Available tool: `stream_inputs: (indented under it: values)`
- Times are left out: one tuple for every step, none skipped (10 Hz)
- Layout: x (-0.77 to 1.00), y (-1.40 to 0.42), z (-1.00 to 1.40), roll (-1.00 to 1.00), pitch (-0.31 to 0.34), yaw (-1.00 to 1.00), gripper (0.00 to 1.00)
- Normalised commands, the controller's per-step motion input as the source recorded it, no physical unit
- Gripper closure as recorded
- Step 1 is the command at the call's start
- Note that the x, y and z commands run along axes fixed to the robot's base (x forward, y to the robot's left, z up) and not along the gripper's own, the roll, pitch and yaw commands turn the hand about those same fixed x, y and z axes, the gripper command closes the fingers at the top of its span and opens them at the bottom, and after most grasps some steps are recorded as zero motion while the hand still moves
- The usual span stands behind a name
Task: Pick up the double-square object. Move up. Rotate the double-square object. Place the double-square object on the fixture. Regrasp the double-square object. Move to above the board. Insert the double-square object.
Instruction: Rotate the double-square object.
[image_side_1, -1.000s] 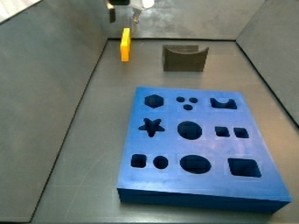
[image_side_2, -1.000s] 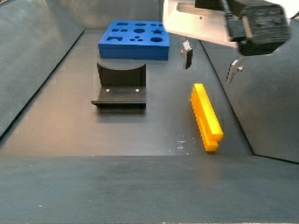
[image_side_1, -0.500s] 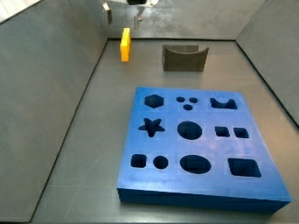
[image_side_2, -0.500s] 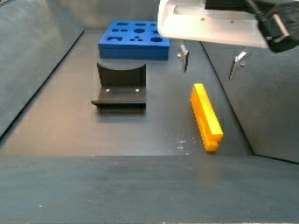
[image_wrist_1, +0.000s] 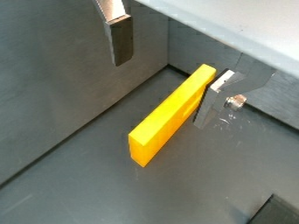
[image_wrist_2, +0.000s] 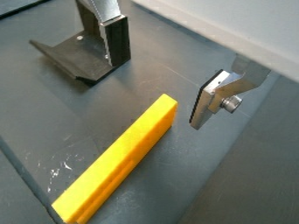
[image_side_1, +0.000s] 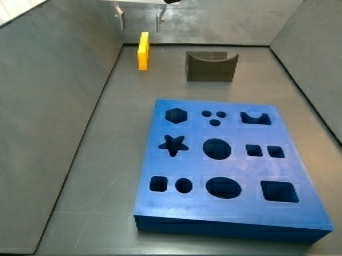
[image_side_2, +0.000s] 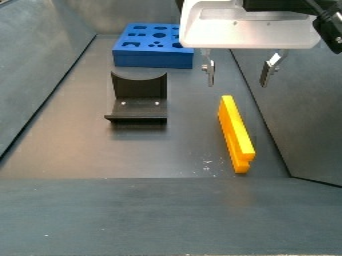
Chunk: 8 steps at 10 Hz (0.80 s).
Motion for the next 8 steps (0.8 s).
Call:
stream_inputs:
  values:
    - [0.00, 0.00, -1.00, 0.00, 0.000, 0.00, 0.00]
    - [0.00, 0.00, -1.00, 0.00, 0.000, -0.04, 0.00]
    - [0.01, 0.00, -1.00, 0.00, -0.022, -0.04, 0.00]
    - [0.01, 0.00, -1.00, -0.01, -0.027, -0.04, 0.00]
    - [0.02, 0.00, -1.00, -0.03, -0.035, -0.02, 0.00]
    - [0.02, 0.00, -1.00, -0.04, -0.042, -0.02, 0.00]
    - [0.03, 0.00, -1.00, -0.05, -0.045, -0.01, 0.00]
    - [0.03, 0.00, -1.00, -0.06, -0.045, 0.00, 0.00]
